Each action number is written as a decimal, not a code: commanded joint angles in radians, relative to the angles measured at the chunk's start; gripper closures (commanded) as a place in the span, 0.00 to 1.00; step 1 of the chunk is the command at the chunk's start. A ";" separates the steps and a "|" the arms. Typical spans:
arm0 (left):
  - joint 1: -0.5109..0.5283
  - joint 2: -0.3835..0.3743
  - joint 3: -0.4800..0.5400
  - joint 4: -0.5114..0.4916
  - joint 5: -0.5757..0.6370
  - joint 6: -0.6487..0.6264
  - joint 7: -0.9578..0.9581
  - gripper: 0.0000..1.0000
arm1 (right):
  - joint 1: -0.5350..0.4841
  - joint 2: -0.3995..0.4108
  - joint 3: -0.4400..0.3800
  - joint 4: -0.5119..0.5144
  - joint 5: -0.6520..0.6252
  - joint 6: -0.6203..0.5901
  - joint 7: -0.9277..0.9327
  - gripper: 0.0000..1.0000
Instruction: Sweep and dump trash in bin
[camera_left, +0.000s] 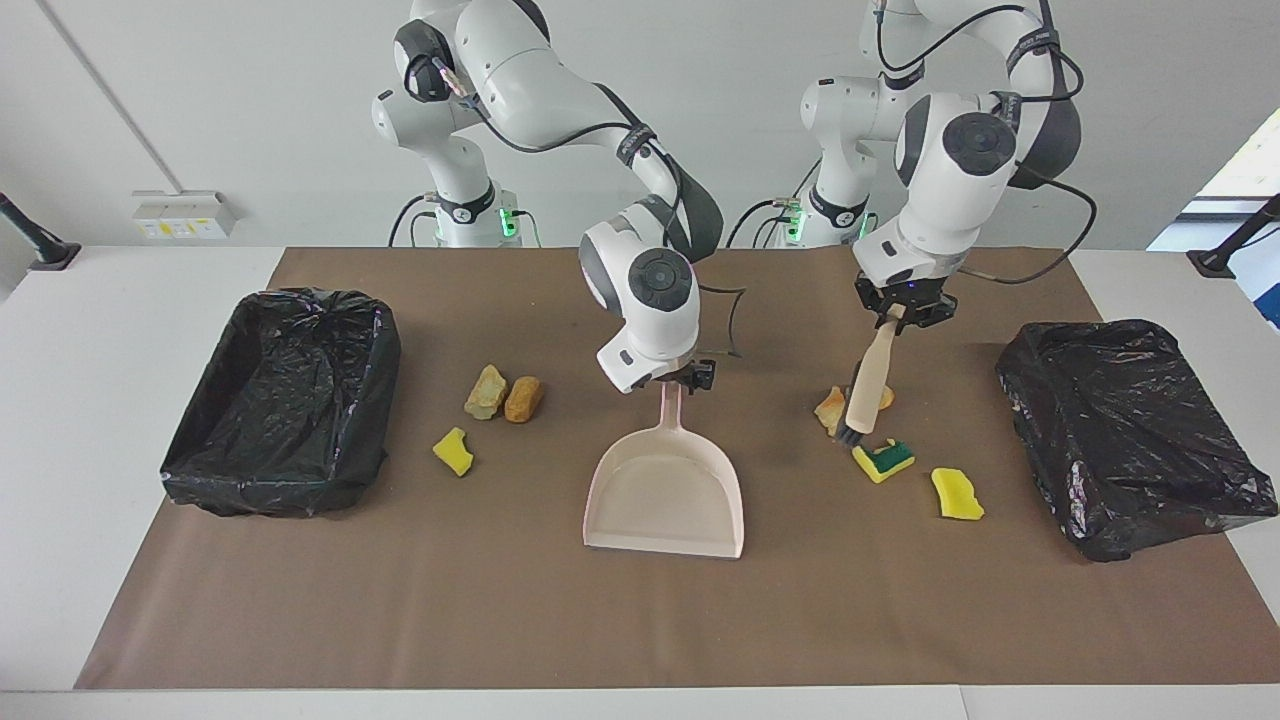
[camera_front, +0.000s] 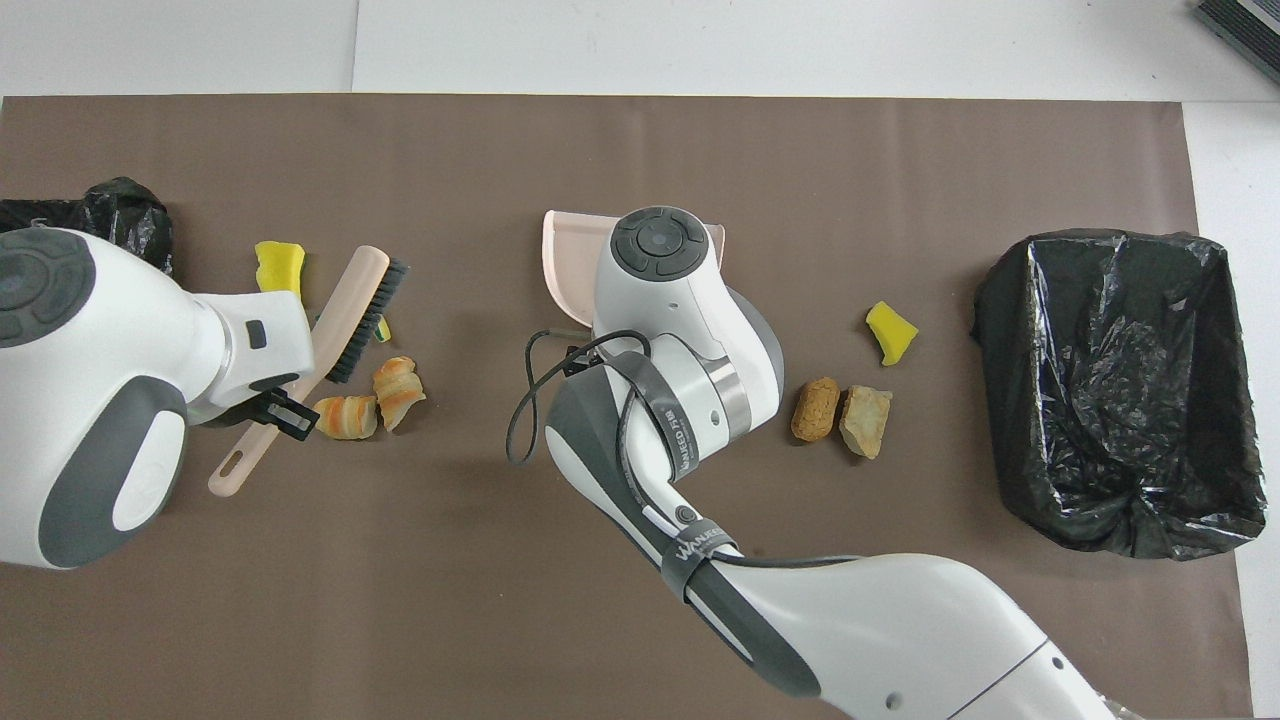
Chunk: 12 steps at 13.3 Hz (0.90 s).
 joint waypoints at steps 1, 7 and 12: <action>0.103 0.086 -0.014 0.075 0.054 0.085 0.046 1.00 | -0.008 -0.034 0.011 -0.043 0.003 0.019 0.014 1.00; 0.227 0.278 -0.014 0.176 0.194 0.266 0.120 1.00 | -0.061 -0.130 0.010 -0.063 -0.007 -0.030 -0.324 1.00; 0.229 0.374 -0.014 0.193 0.289 0.291 0.120 1.00 | -0.141 -0.383 0.008 -0.306 -0.087 -0.124 -0.857 1.00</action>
